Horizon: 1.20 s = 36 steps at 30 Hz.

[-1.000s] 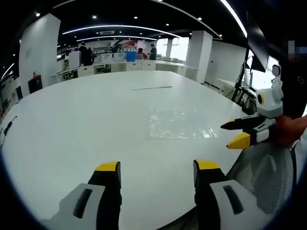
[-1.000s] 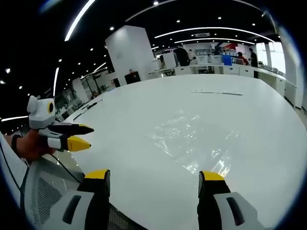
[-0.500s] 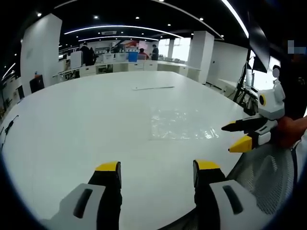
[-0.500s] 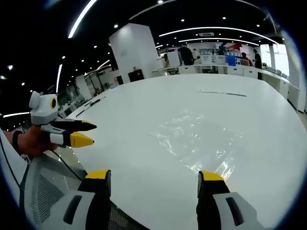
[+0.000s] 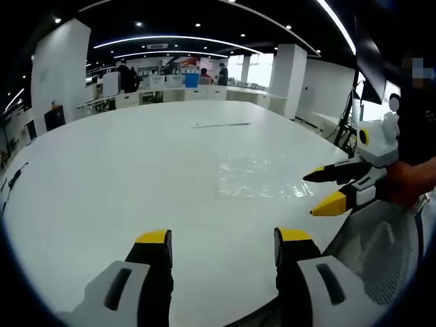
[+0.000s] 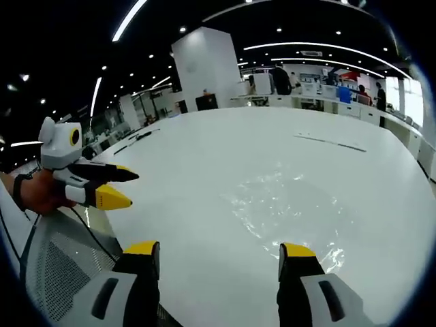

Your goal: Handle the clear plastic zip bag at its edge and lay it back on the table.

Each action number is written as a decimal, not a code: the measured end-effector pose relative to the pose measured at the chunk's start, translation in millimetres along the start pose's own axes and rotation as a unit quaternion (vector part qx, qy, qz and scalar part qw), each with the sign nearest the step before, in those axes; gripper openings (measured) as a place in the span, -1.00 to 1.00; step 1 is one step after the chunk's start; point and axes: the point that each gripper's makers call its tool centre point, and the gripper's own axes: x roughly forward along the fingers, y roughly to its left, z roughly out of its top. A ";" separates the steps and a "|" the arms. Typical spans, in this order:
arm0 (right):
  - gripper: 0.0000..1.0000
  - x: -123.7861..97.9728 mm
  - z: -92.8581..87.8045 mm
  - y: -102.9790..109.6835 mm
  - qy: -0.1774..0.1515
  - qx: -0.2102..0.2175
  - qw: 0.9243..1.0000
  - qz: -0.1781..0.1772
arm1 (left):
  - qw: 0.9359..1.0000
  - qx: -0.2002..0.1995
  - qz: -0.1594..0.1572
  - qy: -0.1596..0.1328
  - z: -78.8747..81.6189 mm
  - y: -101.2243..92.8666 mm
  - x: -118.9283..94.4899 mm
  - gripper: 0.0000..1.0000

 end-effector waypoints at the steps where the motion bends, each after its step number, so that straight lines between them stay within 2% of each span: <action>1: 0.38 4.4 4.8 -1.5 -0.004 0.000 1.000 0.001 | 1.000 0.000 0.000 0.000 -0.2 0.3 0.2 0.19; 10: 0.32 41.2 17.6 -8.9 0.015 -0.036 0.999 0.002 | 1.000 -0.003 0.001 0.002 -2.0 2.3 0.9 0.18; 19: 0.27 69.3 22.6 -14.8 0.018 -0.025 1.000 -0.004 | 1.000 -0.006 0.002 0.006 -3.3 2.7 1.4 0.18; 27: 0.18 82.8 29.6 -20.3 0.025 -0.018 0.999 -0.022 | 1.000 -0.016 0.001 0.007 -3.6 3.0 1.5 0.17; 32: 0.18 102.2 32.9 -24.1 0.029 -0.011 0.999 -0.028 | 1.000 -0.014 -0.002 0.010 -4.2 0.6 1.9 0.16; 36: 0.16 113.3 38.1 -35.6 0.030 -0.001 0.998 -0.050 | 1.000 -0.018 -0.003 0.012 -5.3 0.6 1.9 0.14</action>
